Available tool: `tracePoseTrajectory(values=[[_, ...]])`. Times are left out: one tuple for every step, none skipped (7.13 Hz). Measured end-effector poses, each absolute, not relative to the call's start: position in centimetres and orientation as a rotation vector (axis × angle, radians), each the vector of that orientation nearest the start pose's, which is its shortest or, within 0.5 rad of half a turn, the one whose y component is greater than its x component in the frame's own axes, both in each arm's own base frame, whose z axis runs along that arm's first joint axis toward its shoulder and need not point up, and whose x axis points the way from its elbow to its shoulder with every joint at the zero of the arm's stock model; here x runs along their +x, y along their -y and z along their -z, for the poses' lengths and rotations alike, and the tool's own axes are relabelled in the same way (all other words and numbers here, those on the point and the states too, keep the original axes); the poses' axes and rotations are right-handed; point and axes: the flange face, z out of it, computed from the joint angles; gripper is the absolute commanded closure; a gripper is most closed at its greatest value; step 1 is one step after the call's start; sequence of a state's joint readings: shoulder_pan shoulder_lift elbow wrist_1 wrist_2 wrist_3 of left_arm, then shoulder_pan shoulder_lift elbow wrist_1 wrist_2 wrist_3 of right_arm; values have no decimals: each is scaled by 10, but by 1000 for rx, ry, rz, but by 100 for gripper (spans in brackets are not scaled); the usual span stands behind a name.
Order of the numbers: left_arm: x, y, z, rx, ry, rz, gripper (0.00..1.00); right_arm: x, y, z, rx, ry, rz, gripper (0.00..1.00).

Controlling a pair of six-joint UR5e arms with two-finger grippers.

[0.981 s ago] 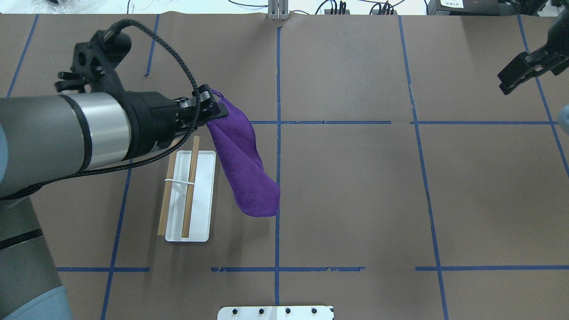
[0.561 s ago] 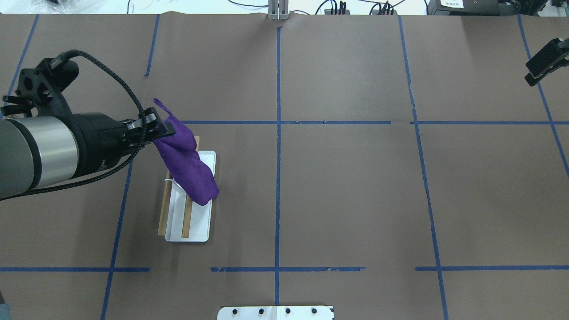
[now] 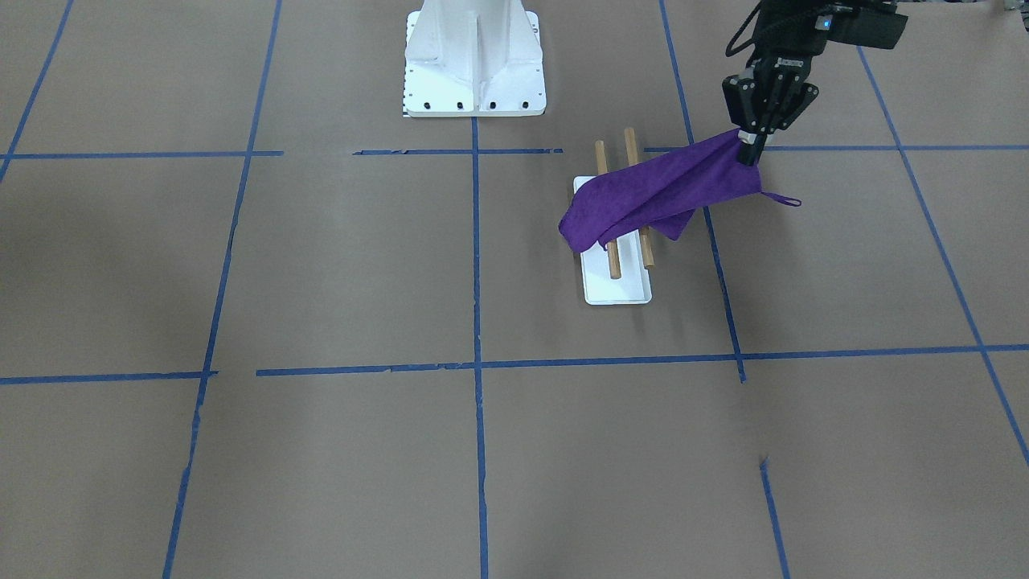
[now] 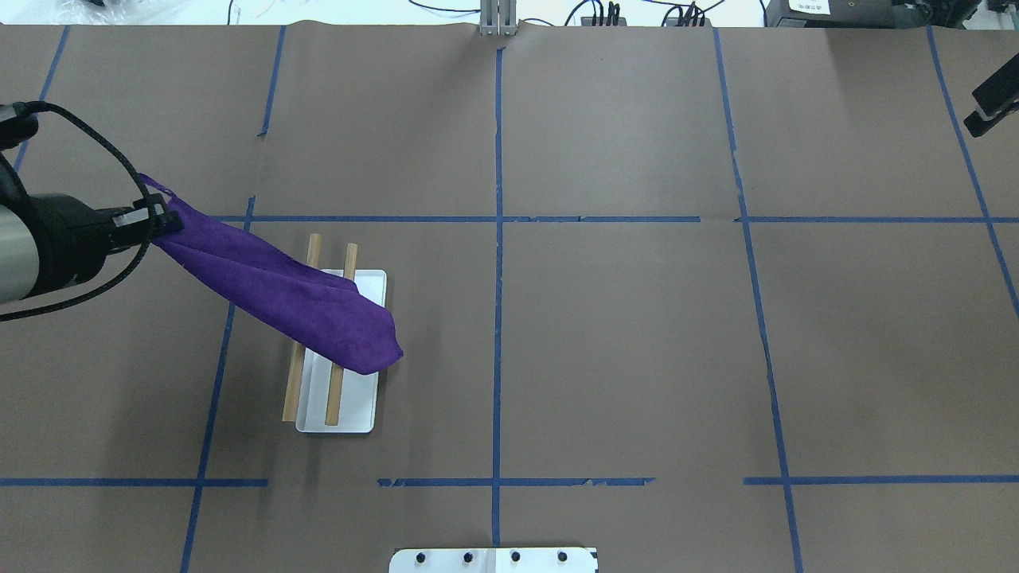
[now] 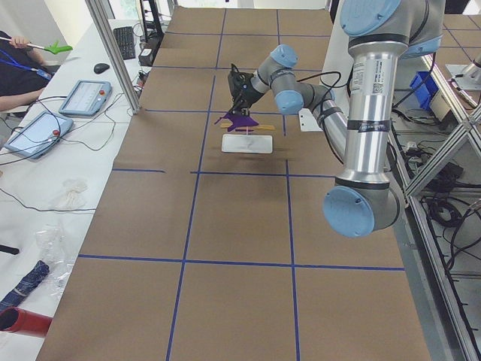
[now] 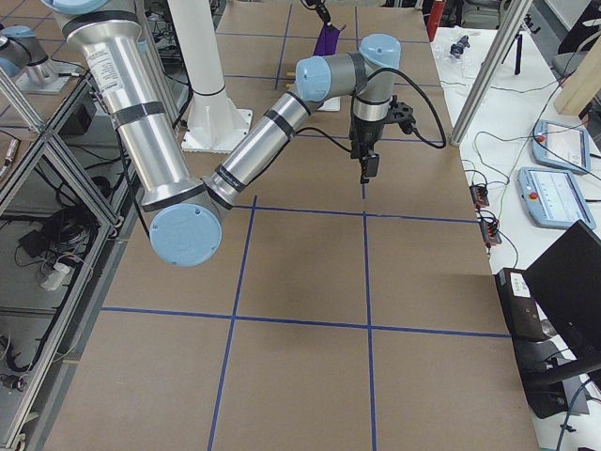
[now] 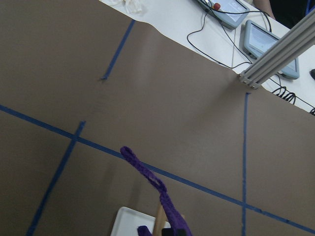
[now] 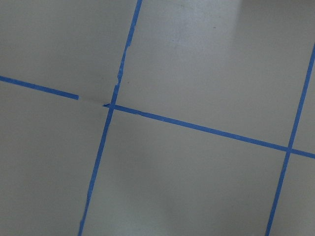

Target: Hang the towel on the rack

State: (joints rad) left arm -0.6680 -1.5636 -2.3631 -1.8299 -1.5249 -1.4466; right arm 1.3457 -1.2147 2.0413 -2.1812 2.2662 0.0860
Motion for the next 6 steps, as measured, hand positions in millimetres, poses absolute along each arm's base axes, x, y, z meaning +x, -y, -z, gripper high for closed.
tracePoseTrajectory(values=[[234,365,-292,460,-932,497,1,-43,535,-337,101,729,198,0],[237,368,-308,469,-926,487,0,-38,540,-343,103,735,193,0],[240,371,-319,472,-923,482,0,-35,541,-349,101,736,190,0],[242,374,-327,480,-908,451,0,-28,538,-364,92,732,195,0],[240,375,-335,499,-875,390,0,-11,532,-389,81,724,216,0],[234,375,-347,505,-838,304,0,10,528,-420,66,719,240,0]])
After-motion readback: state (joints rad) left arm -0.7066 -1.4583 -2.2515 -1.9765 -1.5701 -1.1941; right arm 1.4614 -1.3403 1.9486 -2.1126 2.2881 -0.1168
